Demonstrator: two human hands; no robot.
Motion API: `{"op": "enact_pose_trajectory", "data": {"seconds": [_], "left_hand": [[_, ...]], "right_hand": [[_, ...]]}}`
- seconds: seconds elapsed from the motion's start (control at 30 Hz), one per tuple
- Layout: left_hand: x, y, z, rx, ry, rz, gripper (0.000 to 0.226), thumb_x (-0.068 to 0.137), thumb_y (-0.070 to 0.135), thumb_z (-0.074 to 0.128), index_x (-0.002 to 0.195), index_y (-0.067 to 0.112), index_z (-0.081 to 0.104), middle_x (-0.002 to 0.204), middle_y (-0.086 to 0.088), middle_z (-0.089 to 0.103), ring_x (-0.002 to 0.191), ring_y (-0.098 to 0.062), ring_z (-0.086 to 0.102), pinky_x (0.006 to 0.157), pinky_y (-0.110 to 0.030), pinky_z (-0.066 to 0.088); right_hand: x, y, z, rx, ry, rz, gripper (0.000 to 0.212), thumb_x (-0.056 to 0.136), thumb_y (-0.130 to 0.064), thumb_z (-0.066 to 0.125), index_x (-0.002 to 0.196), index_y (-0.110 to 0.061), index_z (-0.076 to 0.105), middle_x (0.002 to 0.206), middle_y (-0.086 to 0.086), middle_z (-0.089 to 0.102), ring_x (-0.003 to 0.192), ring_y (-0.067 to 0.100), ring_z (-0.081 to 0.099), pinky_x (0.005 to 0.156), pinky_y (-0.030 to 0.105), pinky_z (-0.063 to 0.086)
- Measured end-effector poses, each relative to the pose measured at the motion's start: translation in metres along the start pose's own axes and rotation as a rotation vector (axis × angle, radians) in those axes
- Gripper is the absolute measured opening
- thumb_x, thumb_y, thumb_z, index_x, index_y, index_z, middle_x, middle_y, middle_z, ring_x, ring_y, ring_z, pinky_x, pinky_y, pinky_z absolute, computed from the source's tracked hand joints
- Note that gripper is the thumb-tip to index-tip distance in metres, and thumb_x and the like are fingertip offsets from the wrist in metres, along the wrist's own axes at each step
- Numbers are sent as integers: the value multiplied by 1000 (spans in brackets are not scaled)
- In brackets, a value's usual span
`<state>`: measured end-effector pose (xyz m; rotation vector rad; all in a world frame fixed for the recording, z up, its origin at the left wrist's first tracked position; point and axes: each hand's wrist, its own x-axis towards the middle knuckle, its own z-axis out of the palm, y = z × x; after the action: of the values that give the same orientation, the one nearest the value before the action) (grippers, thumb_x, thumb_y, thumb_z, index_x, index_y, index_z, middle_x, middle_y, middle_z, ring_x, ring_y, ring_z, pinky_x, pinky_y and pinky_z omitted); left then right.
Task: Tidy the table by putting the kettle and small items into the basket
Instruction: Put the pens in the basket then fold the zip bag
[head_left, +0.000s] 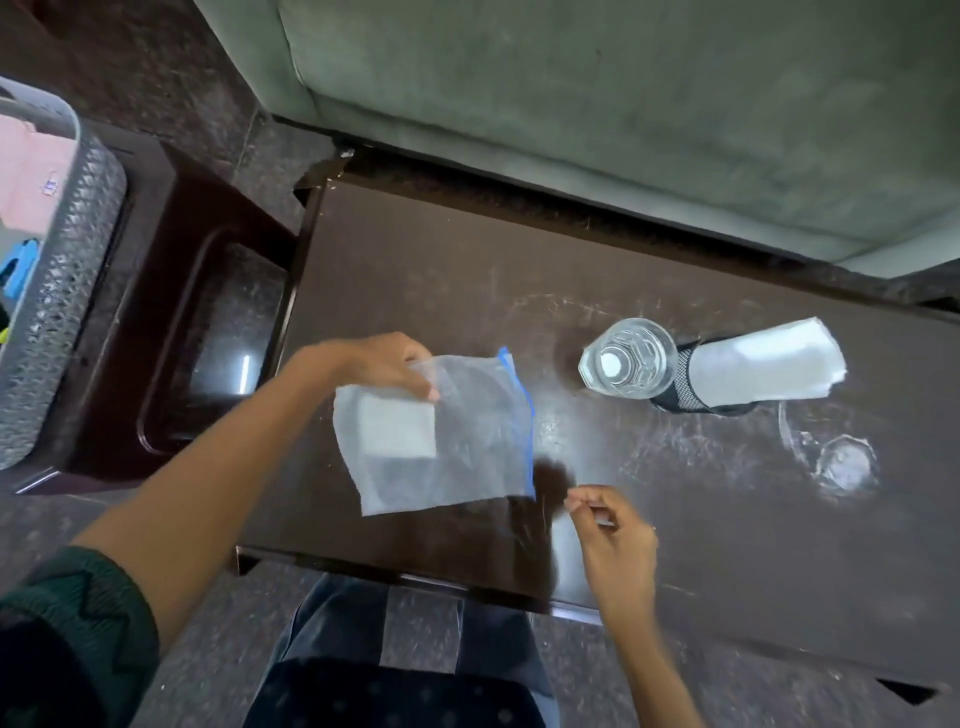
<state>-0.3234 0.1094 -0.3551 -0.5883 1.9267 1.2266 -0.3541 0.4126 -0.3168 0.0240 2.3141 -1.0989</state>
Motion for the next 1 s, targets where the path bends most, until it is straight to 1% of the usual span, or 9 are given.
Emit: {"op": "enact_pose_trajectory", "data": {"seconds": [0.17,0.3,0.47,0.6,0.7,0.77,0.83,0.9,1.0], "left_hand": [[-28,2,-5,-322,-118,19,30,75,35,73,98,18,65,94,2,73,87,-18,70,77,-33,56],[-49,8,1,-549,-24,59,34,78,30,67,106,13,63,100,-3,73,89,-20,70,73,-28,56],[-68,16,12,-738,87,180,30,87,25,59,111,8,61,100,-7,72,86,-19,69,70,-25,56],[-75,15,9,-801,82,262,28,82,31,65,104,14,63,91,0,73,80,-15,70,64,-22,54],[-78,7,3,-826,178,282,42,66,43,75,98,16,66,92,-1,72,83,-16,69,71,-26,56],[-81,-1,-1,-858,352,319,46,64,43,74,102,20,66,97,2,69,89,-12,67,77,-25,53],[-88,-8,-7,-817,461,350,60,60,45,74,117,33,57,113,8,64,105,-7,61,89,-26,48],[-95,-7,-9,-709,336,341,77,59,44,76,128,43,43,129,14,54,118,-4,53,95,-28,45],[-99,-3,-9,-626,227,273,65,64,31,82,122,31,52,119,8,63,107,-10,63,83,-30,55]], "right_hand": [[-12,-15,2,-40,66,-212,17,82,-15,56,74,-28,64,78,-7,66,74,3,60,64,6,44],[-7,-51,19,-254,12,-569,33,80,-24,46,100,-11,68,106,3,67,99,17,56,88,28,42],[8,-102,55,-671,-269,-628,86,73,-48,62,144,-26,18,156,6,16,144,27,12,114,44,13],[26,-126,62,-629,-472,-469,85,72,-34,70,142,-32,22,139,-3,47,125,22,45,102,42,38],[35,-141,61,-548,-565,-411,31,69,-20,70,92,-33,52,80,-11,61,79,16,57,74,38,50],[41,-147,58,-516,-588,-415,28,68,-13,71,69,-28,47,62,-10,51,60,9,48,60,30,42],[44,-154,57,-411,-649,-375,31,68,-8,73,67,-27,49,62,-10,52,54,3,47,53,23,38],[47,-163,55,-291,-712,-349,32,67,-3,76,71,-27,55,68,-10,57,56,1,52,54,18,42],[53,-173,57,-128,-810,-325,38,65,4,77,87,-23,62,81,-4,65,73,9,63,66,24,52]]}}
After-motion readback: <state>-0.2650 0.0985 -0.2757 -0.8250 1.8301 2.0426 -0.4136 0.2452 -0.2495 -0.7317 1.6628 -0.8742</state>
